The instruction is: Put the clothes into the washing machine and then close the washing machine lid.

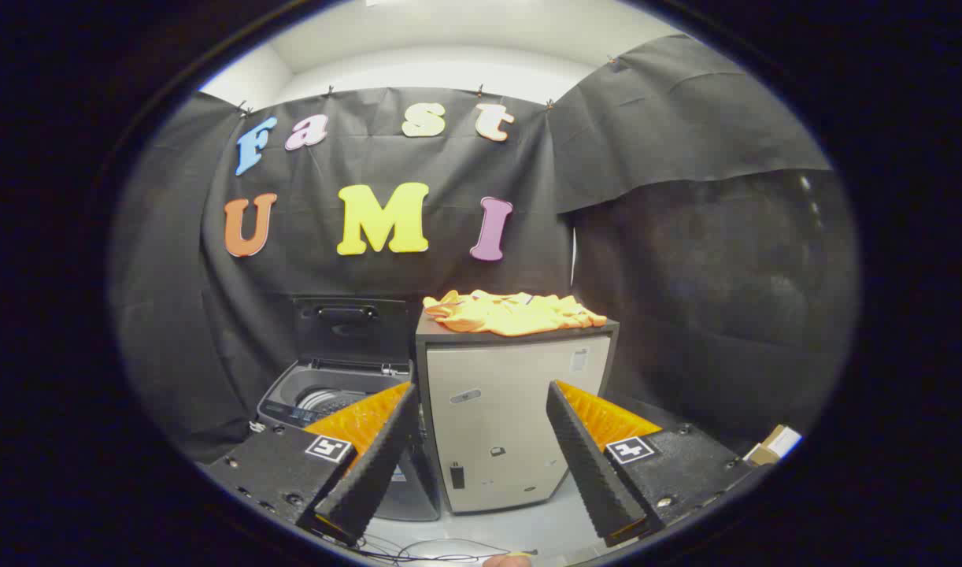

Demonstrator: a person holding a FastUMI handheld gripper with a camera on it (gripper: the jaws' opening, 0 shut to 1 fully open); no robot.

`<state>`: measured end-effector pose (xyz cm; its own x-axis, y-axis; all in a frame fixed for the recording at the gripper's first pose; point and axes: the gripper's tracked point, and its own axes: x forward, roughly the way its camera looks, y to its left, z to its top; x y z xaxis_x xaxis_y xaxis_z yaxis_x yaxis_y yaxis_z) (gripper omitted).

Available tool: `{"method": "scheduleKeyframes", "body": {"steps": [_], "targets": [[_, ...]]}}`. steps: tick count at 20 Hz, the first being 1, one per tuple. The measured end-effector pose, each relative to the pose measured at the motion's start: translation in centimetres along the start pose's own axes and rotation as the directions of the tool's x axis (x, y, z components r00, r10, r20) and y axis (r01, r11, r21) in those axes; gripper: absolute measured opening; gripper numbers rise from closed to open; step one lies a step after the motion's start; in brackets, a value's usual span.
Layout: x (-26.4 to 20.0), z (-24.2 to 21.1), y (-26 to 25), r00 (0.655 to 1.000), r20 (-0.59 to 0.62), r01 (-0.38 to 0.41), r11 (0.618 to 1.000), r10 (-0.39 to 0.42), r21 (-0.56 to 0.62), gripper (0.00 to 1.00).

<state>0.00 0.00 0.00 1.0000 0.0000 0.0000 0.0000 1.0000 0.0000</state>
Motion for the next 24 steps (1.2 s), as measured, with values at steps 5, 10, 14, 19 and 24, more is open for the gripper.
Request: {"method": "scheduleKeyframes", "body": {"steps": [5, 10, 14, 19, 24], "targets": [[-0.4, 0.2, 0.7, 1.000, 0.008, -0.009, 1.000, 0.009, -0.011, 1.00], [-0.4, 0.2, 0.7, 1.000, 0.006, -0.006, 1.000, 0.006, -0.011, 1.00], [-0.6, 0.4, 0.8, 1.000, 0.011, -0.004, 1.000, 0.004, -0.014, 1.00], [-0.6, -0.1, 0.5, 1.000, 0.004, 0.005, 1.000, -0.004, -0.013, 1.00], [-0.5, 0.3, -0.4, 0.999, 0.010, 0.032, 0.999, -0.032, -0.010, 1.00]]}}
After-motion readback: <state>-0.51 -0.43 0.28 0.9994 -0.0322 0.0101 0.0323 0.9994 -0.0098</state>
